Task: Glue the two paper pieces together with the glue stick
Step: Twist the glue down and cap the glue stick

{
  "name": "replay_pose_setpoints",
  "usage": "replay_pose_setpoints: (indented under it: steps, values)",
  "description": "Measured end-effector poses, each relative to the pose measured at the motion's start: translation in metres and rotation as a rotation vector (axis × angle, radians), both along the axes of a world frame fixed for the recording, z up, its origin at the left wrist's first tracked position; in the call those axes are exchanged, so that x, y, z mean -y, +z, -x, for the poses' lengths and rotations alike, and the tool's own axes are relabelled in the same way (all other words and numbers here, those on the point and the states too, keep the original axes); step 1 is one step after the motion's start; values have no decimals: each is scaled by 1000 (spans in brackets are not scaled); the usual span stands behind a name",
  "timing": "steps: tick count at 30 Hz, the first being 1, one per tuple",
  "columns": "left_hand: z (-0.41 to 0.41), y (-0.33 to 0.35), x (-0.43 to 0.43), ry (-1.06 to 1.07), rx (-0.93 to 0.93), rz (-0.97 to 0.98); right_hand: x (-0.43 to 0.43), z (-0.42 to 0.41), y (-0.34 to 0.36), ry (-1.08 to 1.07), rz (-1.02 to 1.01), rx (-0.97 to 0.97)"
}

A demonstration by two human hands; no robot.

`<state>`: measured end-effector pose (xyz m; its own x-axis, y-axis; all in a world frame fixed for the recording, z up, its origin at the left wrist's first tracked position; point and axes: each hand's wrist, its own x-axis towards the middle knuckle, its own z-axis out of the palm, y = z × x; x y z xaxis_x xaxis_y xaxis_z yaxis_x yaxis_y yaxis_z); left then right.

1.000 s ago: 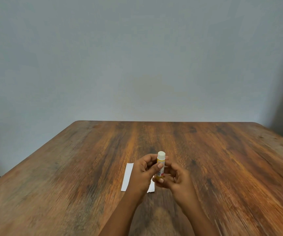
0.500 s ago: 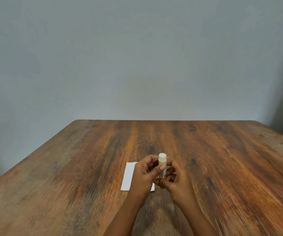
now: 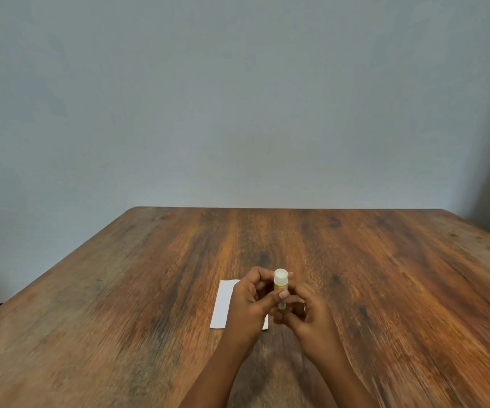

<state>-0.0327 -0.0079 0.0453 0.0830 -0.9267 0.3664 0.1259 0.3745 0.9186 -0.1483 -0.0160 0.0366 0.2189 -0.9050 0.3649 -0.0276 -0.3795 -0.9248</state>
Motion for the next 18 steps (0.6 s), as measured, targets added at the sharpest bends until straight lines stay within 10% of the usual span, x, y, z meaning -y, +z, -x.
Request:
replay_pose_setpoints:
  steps: [18]
  values:
    - [5, -3, -5, 4, 69, 8, 0, 4, -7, -97, 142, -124]
